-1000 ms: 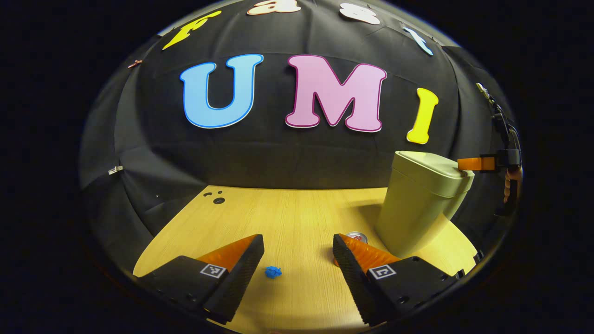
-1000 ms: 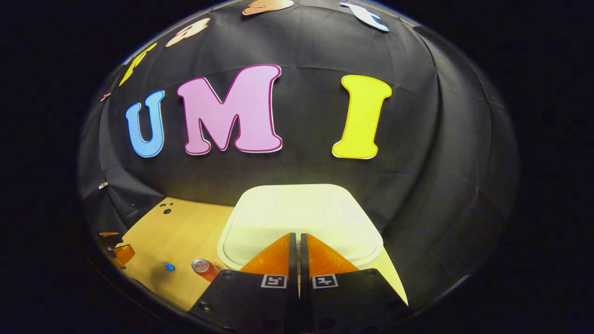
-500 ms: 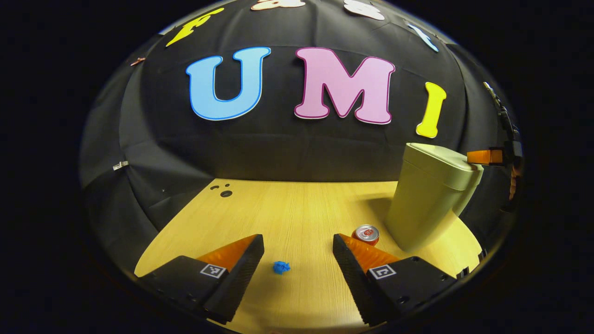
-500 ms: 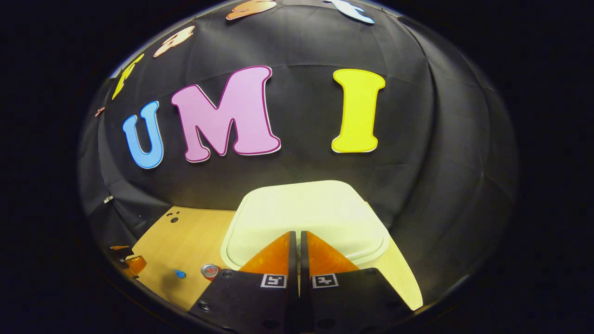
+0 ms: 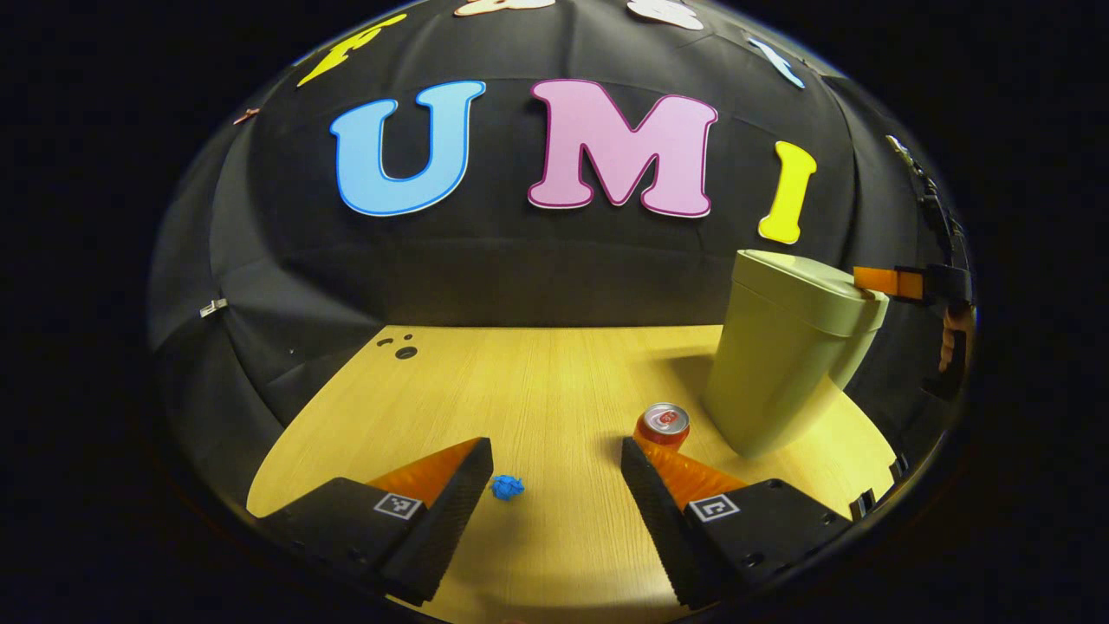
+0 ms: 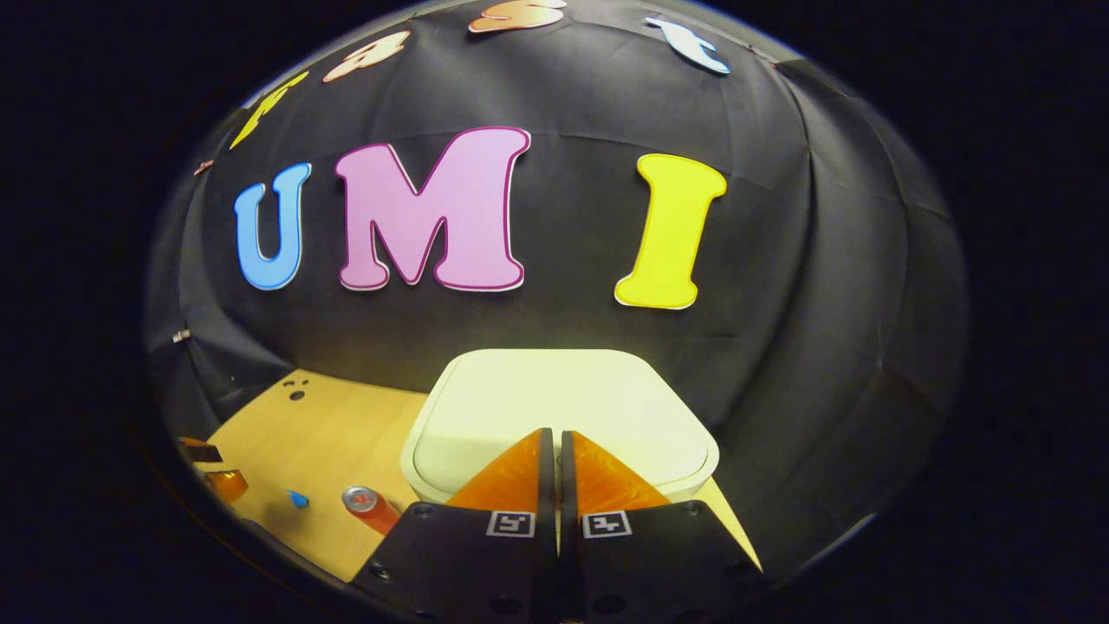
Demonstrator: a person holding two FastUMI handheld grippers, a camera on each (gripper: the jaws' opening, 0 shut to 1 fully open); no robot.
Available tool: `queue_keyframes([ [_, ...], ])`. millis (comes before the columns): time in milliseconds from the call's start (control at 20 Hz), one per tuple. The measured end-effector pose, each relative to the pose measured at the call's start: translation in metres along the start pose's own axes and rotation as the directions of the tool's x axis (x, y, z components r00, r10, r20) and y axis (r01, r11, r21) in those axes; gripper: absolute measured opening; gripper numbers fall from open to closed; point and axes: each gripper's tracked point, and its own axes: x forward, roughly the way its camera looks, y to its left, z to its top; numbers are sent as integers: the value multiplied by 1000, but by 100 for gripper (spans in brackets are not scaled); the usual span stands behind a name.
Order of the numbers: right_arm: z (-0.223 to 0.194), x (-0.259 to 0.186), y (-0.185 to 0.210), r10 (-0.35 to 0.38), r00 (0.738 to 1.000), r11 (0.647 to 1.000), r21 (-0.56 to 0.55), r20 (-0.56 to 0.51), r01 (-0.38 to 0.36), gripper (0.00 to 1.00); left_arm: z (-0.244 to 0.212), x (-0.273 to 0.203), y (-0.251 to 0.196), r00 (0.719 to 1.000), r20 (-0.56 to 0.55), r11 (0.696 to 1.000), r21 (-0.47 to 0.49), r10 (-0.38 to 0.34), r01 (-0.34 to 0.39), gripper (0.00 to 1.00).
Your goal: Press the lid of the desktop garbage bin to open it, pick up the crumpled paper on the desktop and throw it into the bin, then pick up the pop can on the desktop and drop it into the bin, and finally close the garbage bin lid.
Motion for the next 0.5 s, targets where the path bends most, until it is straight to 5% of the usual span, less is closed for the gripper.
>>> queue_keyframes([
  [500, 31, -21, 4, -41, 996, 999, 9, 84, 41, 5, 6, -4, -7, 1000, 24, 1000, 15, -20, 19, 96],
])
